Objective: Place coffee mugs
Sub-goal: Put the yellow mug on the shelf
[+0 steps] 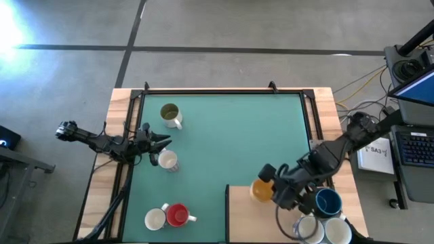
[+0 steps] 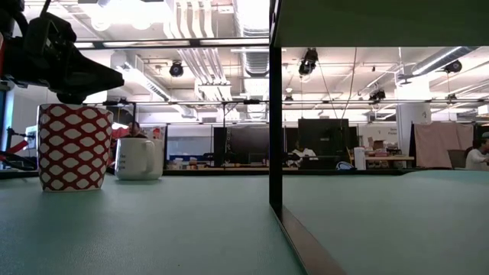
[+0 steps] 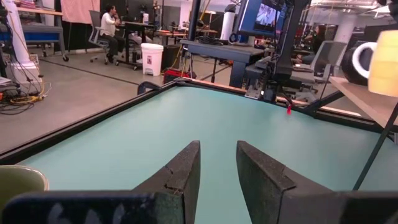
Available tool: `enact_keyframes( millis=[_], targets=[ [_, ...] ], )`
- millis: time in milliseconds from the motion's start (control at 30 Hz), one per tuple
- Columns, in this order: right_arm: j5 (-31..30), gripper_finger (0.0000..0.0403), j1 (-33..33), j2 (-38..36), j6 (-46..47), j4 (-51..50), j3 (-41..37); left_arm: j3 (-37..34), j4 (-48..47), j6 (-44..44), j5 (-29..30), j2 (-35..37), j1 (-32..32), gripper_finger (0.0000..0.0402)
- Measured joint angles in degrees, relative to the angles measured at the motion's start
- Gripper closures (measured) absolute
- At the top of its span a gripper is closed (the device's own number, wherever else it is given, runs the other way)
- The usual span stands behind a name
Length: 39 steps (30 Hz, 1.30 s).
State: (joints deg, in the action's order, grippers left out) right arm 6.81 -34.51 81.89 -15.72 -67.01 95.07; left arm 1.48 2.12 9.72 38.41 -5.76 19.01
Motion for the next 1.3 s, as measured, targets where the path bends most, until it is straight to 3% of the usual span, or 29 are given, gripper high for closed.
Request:
enact_keyframes(
  millis=[333, 567, 800, 1300],
  targets=[
    [2.63, 0.0391, -5.91, -0.74, 2.18, -1.04, 0.0, 0.0, -0.01, 0.0, 0.0, 0.0, 0.01, 0.0315],
    [2.21, 0.0391, -10.05, -2.08, -3.78, -10.66, 0.0, -0.01, -0.01, 0.0, 0.0, 0.0, 0.0, 0.0315],
    [2.44, 0.039, -13.48, -3.66, -6.97, -11.58, 0.0, -0.01, 0.01, 0.0, 0.0, 0.0, 0.02, 0.0315],
    [4.17, 0.039, -14.85, -3.46, -8.46, -11.77, -2.59, -0.01, -0.01, 0.0, 0.0, 0.0, 0.02, 0.0315]
  ],
)
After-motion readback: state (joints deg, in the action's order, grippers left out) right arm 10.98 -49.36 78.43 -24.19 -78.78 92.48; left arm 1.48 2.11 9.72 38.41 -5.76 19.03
